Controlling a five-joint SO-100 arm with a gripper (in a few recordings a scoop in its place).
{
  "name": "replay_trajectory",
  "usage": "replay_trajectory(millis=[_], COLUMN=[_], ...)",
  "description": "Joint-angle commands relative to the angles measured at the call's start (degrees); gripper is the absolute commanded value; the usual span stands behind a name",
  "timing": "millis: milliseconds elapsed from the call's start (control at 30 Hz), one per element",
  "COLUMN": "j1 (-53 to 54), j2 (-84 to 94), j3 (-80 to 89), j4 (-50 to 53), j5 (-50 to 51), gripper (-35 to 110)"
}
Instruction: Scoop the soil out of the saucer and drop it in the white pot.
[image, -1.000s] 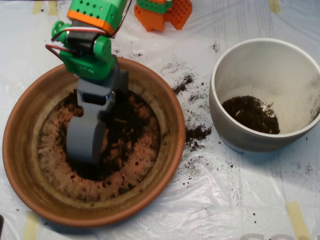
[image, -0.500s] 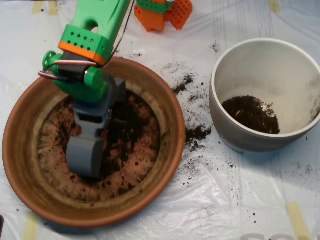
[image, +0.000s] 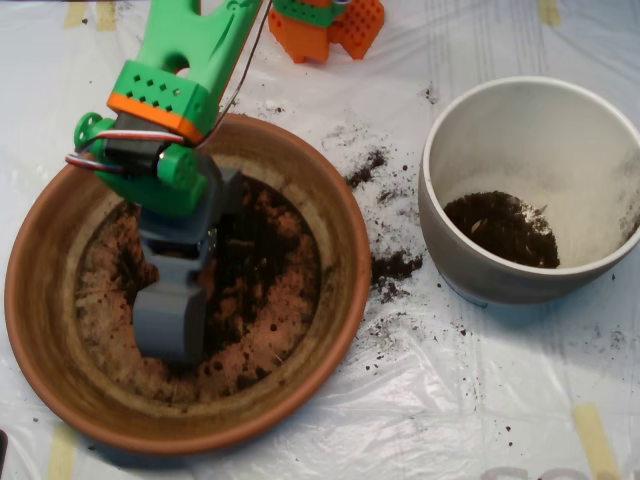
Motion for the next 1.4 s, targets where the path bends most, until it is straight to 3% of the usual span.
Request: replay_trajectory(millis=[0,533,1000,1167,1367], j1=[2.2,-0.3,0.1,0.9,2.3], j2=[-1.2,-7.5,10.9,12.3,15.2], j3=[-7.2,-13.4,15.1,17.1,19.7], j4=[1.6,8.5,-8.7,-9.8,-11.9], j5=[-1.3,1.5,0.4,0.2,-0.5], gripper=[59,53,46,28,18])
